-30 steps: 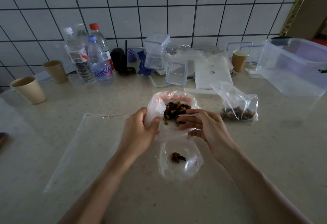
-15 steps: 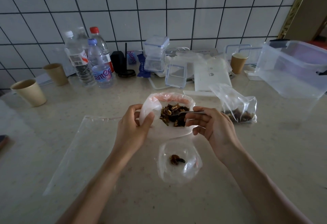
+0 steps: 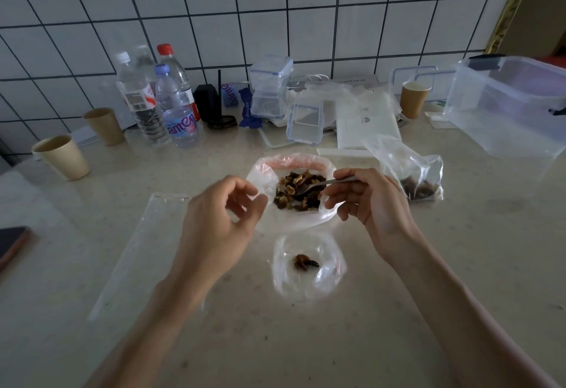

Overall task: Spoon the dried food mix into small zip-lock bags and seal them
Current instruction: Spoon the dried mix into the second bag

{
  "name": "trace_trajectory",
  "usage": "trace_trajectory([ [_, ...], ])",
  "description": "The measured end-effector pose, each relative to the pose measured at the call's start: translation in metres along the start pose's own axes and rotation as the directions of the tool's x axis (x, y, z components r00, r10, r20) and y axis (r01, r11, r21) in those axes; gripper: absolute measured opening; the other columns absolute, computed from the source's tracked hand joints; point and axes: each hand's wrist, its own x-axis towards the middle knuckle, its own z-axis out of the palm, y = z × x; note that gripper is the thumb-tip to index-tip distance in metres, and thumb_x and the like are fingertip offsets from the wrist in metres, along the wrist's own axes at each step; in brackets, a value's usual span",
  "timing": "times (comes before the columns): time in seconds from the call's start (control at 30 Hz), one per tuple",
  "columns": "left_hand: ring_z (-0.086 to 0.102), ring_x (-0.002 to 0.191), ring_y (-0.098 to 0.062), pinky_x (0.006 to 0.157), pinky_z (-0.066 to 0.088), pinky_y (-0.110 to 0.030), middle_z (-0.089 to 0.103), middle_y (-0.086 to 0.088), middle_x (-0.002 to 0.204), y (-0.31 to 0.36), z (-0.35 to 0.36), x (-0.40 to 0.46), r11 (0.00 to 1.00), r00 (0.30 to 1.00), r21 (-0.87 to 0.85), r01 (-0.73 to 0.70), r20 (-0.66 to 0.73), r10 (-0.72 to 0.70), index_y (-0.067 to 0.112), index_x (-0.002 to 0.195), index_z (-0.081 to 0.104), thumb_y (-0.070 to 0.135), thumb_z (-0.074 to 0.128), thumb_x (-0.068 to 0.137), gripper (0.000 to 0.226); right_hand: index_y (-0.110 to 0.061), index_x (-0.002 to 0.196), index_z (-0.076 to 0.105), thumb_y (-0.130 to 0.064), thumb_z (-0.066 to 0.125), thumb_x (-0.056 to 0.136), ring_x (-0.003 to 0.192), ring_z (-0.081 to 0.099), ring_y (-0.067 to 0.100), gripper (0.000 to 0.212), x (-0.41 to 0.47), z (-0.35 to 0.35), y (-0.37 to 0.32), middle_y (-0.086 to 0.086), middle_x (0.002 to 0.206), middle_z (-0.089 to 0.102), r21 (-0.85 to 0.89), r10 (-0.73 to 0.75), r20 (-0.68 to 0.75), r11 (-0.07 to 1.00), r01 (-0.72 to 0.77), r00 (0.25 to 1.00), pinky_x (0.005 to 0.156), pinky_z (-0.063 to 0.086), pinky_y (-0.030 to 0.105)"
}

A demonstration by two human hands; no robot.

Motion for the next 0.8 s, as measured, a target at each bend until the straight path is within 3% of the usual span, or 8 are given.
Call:
trace_trajectory([
  [0.1,0.068,0.065,-0.002,0.059,0.048,-0.014,0.071,0.018,0.073,0.005,0.0,-0.021,0.993,0.977,-0.006,0.114,0.181,-0.111,0.035,0.086,0.068,0.068,0.057,0.088,0.034,0.0,0.093,0.071,-0.015,0.047,0.088,0.063,0.067,0.033,0.028,0.0,-0.003,-0.007,0.027,0.081,0.071,0.014,-0.023,0.029,1.0,0.022,0.999,0.047,0.045,0.031],
  [0.23,0.069,0.065,0.001,0.065,0.054,-0.025,0.072,0.019,0.073,0.001,0.007,-0.038,0.977,0.932,0.092,0.194,0.294,-0.213,0.039,0.09,0.068,0.082,0.048,0.083,0.048,0.001,0.096,0.07,-0.015,0.044,0.093,0.065,0.064,0.035,0.031,-0.001,-0.01,-0.015,0.029,0.083,0.068,0.005,-0.045,0.133,0.999,0.045,0.99,0.048,0.044,0.033],
  [0.43,0.069,0.065,-0.001,0.056,0.044,-0.008,0.074,0.016,0.072,0.0,0.017,-0.037,0.959,0.897,0.021,0.283,0.349,-0.272,0.035,0.091,0.071,0.047,0.069,0.094,0.013,-0.001,0.091,0.071,-0.017,0.041,0.095,0.063,0.061,0.037,0.034,-0.003,-0.017,-0.027,0.028,0.074,0.065,-0.063,-0.057,0.293,0.995,0.079,0.955,0.049,0.043,0.034],
  [0.67,0.063,0.049,0.003,0.049,0.04,-0.006,0.07,0.014,0.059,0.001,0.013,-0.023,0.944,0.871,-0.012,0.33,0.388,-0.3,0.03,0.087,0.075,0.031,0.069,0.097,0.012,-0.009,0.073,0.07,-0.01,0.039,0.091,0.057,0.055,0.03,0.036,-0.017,-0.014,-0.041,0.013,0.059,0.06,-0.306,-0.135,0.496,0.897,0.318,0.858,0.051,0.042,0.032],
  [0.8,0.065,0.052,0.004,0.052,0.041,-0.005,0.069,0.015,0.057,0.0,0.012,-0.019,0.957,0.871,0.033,0.288,0.405,-0.276,0.03,0.093,0.075,0.027,0.069,0.097,0.008,-0.008,0.065,0.067,-0.004,0.039,0.085,0.053,0.05,0.026,0.035,-0.021,-0.012,-0.043,0.012,0.055,0.056,-0.32,-0.21,0.48,0.862,0.394,0.851,0.051,0.038,0.033],
])
